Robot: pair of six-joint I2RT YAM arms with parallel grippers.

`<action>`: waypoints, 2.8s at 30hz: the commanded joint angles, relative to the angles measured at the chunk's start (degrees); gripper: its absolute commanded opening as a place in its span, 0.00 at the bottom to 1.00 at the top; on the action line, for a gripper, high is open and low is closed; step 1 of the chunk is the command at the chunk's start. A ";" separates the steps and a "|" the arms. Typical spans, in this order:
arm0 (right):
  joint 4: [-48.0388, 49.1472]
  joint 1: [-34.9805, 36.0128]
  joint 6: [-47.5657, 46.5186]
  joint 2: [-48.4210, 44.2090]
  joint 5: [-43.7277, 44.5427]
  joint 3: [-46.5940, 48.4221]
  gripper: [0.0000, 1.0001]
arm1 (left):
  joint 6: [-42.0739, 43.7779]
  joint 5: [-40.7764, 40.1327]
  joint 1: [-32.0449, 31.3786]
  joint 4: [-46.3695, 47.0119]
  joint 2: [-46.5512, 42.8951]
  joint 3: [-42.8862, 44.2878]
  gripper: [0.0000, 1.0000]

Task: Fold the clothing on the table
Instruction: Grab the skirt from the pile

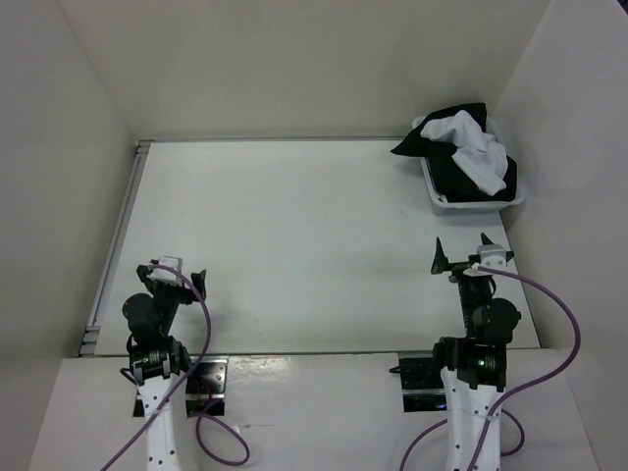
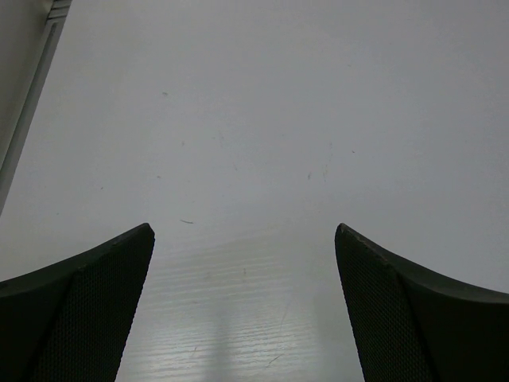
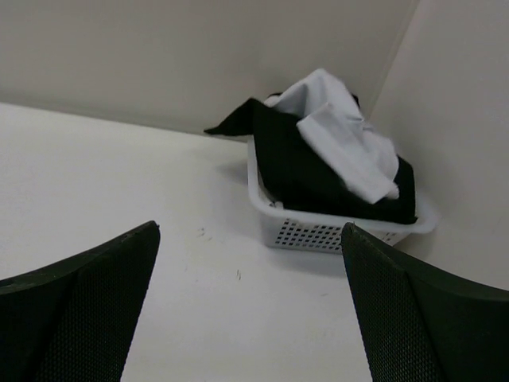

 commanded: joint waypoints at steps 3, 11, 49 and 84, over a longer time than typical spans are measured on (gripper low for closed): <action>-2.90 -0.34 4.87 -1.45 3.69 8.45 0.99 | 6.39 11.14 0.02 8.41 -7.19 1.01 1.00; -2.28 -0.34 12.87 30.17 8.88 24.35 0.99 | -7.43 -7.06 0.02 20.85 -2.20 10.57 1.00; -22.42 -8.34 0.04 95.14 3.61 78.51 0.99 | 2.95 -22.79 -16.06 -67.58 137.73 176.79 1.00; -17.76 -6.23 -3.03 100.52 7.38 83.52 0.08 | 3.65 -28.23 -21.07 -68.12 120.25 172.93 1.00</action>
